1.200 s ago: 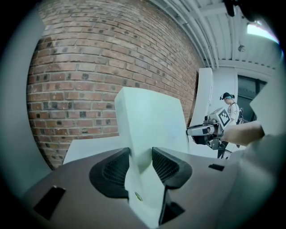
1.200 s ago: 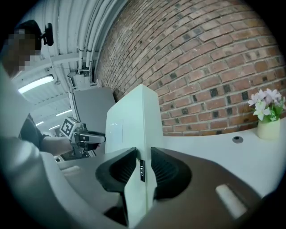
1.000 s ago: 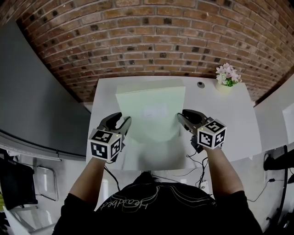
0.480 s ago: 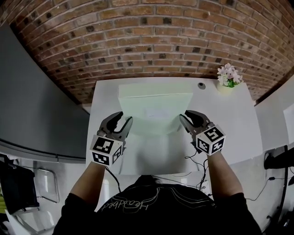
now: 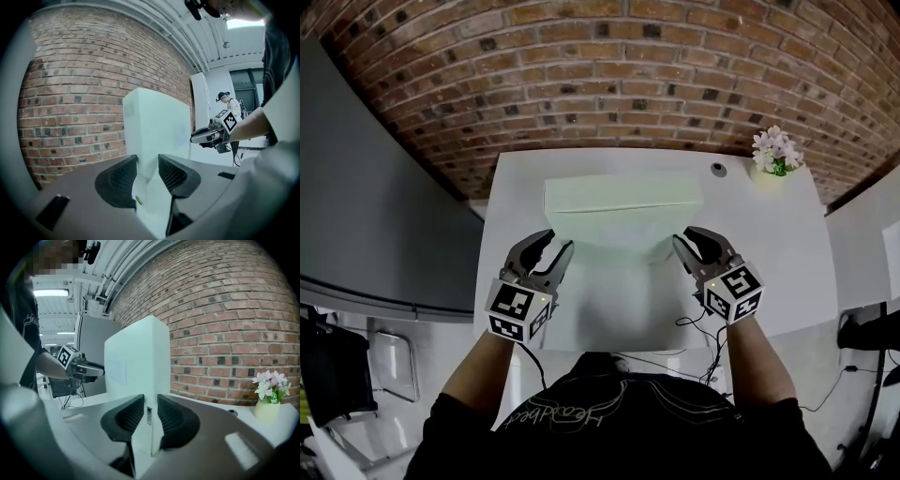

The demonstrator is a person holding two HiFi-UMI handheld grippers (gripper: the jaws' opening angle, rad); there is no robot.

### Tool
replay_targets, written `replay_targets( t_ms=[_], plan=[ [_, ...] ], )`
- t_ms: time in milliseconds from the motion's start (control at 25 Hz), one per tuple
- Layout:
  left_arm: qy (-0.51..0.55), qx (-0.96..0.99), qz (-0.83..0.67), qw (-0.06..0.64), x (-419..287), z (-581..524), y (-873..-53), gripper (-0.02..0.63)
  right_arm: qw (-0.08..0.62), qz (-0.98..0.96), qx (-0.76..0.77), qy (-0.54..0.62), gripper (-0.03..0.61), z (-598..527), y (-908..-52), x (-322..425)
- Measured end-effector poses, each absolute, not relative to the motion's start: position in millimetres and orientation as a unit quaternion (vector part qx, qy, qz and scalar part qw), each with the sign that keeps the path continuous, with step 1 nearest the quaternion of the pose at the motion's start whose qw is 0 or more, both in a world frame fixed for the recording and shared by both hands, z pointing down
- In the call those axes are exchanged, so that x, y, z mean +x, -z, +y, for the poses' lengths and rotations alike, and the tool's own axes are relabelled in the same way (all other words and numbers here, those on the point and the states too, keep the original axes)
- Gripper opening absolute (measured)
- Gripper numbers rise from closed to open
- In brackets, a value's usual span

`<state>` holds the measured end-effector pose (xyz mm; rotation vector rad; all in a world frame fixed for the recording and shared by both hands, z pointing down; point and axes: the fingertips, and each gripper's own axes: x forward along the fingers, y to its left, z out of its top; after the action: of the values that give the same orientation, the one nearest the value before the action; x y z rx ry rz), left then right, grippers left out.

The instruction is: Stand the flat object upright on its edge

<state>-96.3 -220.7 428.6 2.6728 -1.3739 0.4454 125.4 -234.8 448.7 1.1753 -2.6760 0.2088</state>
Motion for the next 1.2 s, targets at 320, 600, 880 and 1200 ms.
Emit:
replay_targets(
  t_ms=[320,600,880,1200],
  plan=[
    [-0.15,0.884,-0.44,0.059,-96.7,-205.7,-431.4,0.149,0.115,-0.911,0.393,-0.055,0.097,-223.0,-450.8,125.7],
    [-0.133,0.895,-0.419,0.076,-97.2,-200.9,-429.5,0.149,0.111,-0.909,0.398,-0.057,0.098,-220.1,-450.6,126.5],
    [-0.131,0.913,-0.376,0.093,-105.8,-203.7,-426.9,0.254,0.108,-0.907,0.402,-0.059,0.098,-220.5,-451.4,126.7],
    [-0.154,0.938,-0.294,0.101,-99.7,-217.6,-423.6,0.319,0.109,-0.902,0.412,-0.062,0.098,-219.9,-450.9,127.3]
  ],
)
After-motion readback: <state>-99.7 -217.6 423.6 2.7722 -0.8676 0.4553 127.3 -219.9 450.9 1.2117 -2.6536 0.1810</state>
